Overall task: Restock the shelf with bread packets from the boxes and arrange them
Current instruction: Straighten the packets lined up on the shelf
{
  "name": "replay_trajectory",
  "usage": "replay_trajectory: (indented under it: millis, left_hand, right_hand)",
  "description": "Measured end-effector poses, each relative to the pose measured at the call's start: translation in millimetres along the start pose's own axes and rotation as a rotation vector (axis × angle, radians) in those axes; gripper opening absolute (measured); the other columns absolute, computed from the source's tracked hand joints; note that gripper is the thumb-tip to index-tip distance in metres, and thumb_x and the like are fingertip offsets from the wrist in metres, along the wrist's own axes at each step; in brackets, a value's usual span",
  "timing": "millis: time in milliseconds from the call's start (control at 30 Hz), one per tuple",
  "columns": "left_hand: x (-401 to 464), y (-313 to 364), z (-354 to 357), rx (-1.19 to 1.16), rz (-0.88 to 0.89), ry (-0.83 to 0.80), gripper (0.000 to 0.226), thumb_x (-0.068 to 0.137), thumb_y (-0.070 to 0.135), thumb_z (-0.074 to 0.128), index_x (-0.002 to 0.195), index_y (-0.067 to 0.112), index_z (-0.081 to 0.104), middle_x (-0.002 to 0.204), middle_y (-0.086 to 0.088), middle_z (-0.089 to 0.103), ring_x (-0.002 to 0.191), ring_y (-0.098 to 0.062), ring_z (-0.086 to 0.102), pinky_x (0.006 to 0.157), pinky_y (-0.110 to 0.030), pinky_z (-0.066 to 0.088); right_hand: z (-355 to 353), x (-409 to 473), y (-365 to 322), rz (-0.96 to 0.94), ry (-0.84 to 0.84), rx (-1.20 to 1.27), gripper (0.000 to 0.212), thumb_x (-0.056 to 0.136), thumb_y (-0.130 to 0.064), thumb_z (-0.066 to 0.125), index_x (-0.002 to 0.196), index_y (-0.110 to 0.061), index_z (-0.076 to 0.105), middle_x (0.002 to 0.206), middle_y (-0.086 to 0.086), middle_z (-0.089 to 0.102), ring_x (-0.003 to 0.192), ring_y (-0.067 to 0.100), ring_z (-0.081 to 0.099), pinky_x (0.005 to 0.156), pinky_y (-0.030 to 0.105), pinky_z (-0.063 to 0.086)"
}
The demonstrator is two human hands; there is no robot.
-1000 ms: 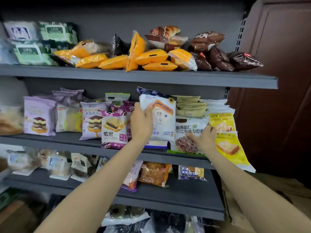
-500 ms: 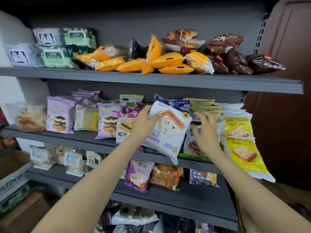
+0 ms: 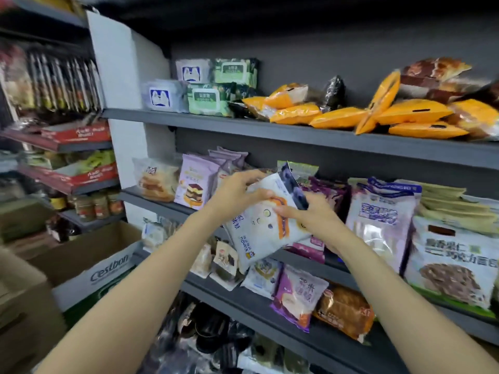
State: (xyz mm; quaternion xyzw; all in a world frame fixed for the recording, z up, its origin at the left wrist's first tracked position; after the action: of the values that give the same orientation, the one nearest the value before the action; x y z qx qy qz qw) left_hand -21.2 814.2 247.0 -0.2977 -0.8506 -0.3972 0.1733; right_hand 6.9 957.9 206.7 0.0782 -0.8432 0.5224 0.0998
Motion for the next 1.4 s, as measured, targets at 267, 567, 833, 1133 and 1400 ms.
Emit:
replay_trajectory:
  millis: [267,567,833,1133,1400]
  left_hand:
    - [-53.3,-198.4,-139.1,-0.420,-0.600,0.375,0.081,0.077,0.046,0.071,0.141,0.013,0.032,0.144,-0.008,0.042,0.122,-0.022,0.051,0.098,-0.041,0.048]
    - [-73.7,-326.4,-280.4,-0.410,-0.549,0.520,0.036,0.072,0.026,0.080,0.101,0.011,0.065,0.097,-0.008,0.072,0.081,-0.023,0.068,0.063,-0.033,0.057]
    - [-34.6,-391.5,-360.7,0.364,-0.495,0.786,0.026,0.083,0.025,0.068,0.104,0.019,0.055,0.096,-0.005,0.065,0.089,-0.030,0.061,0.065,-0.034,0.043]
    - [108.1,-469.2,-332.6,0.747,-0.368,0.288,0.042,0.085,0.034,0.065,0.124,0.022,0.056,0.120,-0.008,0.055,0.114,-0.031,0.045,0.087,-0.040,0.041]
    - [218.0,-512.7,-289.2,0.458,-0.165,0.024,0.052,0.075,0.026,0.075,0.124,0.017,0.060,0.120,-0.012,0.060,0.109,-0.030,0.054,0.090,-0.033,0.045]
  right_hand:
    - [182.8,74.7,-32.7,0.114,0.227,0.700,0.016,0.084,-0.020,0.070,0.096,-0.017,0.060,0.104,0.000,0.069,0.089,0.009,0.063,0.076,0.022,0.049]
    - [325.6,176.1,-83.1,-0.058,0.096,0.252,0.097,0.069,-0.023,0.083,0.143,-0.018,0.021,0.145,0.006,0.038,0.131,0.021,0.040,0.109,0.038,0.034]
    - [385.6,286.4,-109.7,-0.336,0.080,-0.563,0.068,0.085,-0.031,0.065,0.142,-0.022,0.030,0.142,0.007,0.026,0.132,0.026,0.028,0.103,0.037,0.035]
    - [394.3,405.0,-103.0,-0.157,-0.008,-0.460,0.071,0.088,-0.029,0.063,0.146,-0.018,0.025,0.151,0.010,0.031,0.137,0.027,0.033,0.105,0.034,0.033]
    - [403.8,498.5,-98.3,-0.171,-0.043,-0.384,0.042,0.077,-0.001,0.072,0.116,-0.010,0.059,0.110,0.010,0.061,0.103,0.021,0.056,0.076,0.025,0.041]
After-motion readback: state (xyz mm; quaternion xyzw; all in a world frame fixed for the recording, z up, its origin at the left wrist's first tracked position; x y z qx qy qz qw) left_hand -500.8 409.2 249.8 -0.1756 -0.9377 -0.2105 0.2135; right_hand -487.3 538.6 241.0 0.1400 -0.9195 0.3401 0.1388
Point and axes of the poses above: each hand's wrist, its own x-axis towards the middle knuckle, its own z-axis out of the palm, y = z × x, the point moved 9 cm from there along x, towards the middle knuckle
